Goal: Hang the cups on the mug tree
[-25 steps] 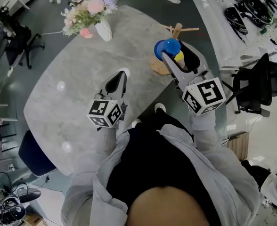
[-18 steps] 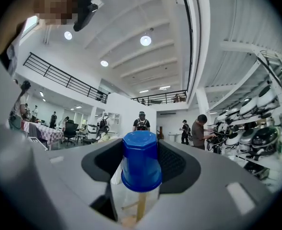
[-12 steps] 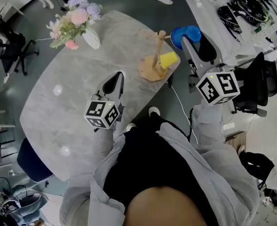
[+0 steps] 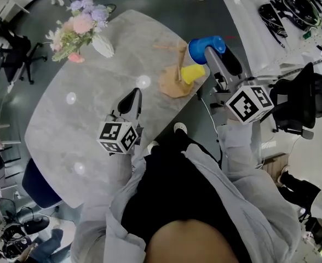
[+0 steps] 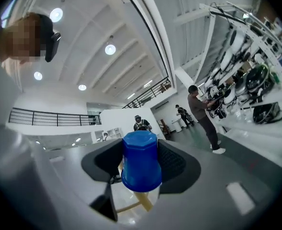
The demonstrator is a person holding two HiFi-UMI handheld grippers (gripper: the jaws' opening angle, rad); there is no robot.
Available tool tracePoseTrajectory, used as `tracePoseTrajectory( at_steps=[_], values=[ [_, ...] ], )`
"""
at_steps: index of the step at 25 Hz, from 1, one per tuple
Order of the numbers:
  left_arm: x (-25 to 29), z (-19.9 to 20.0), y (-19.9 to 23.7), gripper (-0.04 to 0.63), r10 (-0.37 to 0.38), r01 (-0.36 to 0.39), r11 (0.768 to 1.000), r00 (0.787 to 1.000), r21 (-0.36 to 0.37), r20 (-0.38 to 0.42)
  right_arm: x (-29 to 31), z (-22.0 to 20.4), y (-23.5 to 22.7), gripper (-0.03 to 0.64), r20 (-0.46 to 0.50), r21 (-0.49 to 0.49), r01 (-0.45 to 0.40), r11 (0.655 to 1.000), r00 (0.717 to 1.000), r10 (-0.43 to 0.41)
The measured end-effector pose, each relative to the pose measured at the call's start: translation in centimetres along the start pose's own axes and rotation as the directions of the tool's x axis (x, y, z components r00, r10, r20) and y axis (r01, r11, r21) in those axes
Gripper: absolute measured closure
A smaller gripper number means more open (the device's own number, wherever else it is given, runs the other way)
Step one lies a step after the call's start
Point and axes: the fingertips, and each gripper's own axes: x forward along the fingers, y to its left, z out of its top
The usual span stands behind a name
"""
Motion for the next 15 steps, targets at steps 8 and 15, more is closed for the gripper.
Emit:
tracePoseTrajectory(
  at_steps=[8,15],
  values=[
    [1.9,-1.3,-0.5,0.592,0.042,-0.042,0.999,0.998,-0.013,-0.037,0.6,-1.5,-1.6,0.379,0.018,0.236,-0.130,0.963,0.991,0.129],
    [3.9,-2.1,-1.2,0.592,0.070,-0.072,0.997,0.997,-0.032,-0.044,0.8,-2.8,-2.1,0.388,0.011,0.345,-0.221,0.912,0.973,0.232]
  ],
)
